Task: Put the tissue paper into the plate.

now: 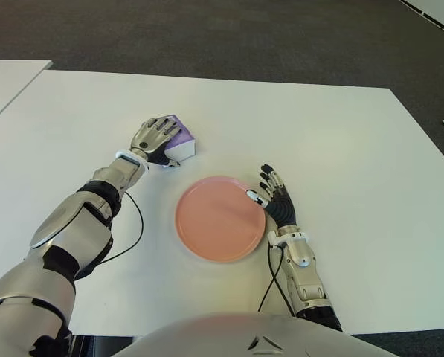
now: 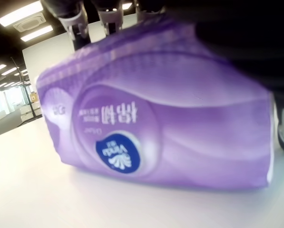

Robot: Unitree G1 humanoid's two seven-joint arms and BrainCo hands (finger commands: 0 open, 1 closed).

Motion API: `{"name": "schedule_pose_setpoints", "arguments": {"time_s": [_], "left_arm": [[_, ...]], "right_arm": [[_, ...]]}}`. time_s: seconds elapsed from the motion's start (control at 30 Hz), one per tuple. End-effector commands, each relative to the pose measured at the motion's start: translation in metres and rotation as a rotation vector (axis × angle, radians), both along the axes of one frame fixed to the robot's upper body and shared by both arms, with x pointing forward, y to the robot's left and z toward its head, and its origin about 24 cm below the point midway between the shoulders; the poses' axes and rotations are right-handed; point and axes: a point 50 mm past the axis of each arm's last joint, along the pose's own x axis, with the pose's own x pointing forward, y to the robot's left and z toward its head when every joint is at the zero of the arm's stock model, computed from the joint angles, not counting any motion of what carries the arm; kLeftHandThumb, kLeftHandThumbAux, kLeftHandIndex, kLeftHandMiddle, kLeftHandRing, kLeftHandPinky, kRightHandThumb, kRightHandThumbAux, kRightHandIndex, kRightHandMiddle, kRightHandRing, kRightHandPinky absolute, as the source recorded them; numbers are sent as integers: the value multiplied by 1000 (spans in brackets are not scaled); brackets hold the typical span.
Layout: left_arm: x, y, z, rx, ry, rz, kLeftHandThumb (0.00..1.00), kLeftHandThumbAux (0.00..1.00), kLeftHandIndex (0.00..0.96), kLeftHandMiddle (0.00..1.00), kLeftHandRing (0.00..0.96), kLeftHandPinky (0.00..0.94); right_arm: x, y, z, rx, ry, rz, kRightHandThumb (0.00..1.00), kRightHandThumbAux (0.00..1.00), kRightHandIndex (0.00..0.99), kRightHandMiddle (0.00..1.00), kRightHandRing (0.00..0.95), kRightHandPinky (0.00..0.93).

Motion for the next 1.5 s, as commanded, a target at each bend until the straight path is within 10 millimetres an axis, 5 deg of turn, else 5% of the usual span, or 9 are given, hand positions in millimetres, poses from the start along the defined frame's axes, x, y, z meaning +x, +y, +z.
{"name": "schedule_pose_setpoints", "arguments": {"time_s": [0.03,0.7,1.5], "left_arm": [[-17,4,-26,8,125,10,0,499,0,0,0,0],[-17,1,-24,-50,495,-20,0,443,4,56,83,151],[-16,-3,-19,12,453,-77,0,477,91,143,152,191]], "right_arm": [[-19,-5,-27,-13,166,-20,0,667,15,57,25,19],[-20,-6,-25,-18,168,-29,0,667,17,59,24,20],[-21,-8,-26,-36,181,-18,0,654,10,45,9,0]]}}
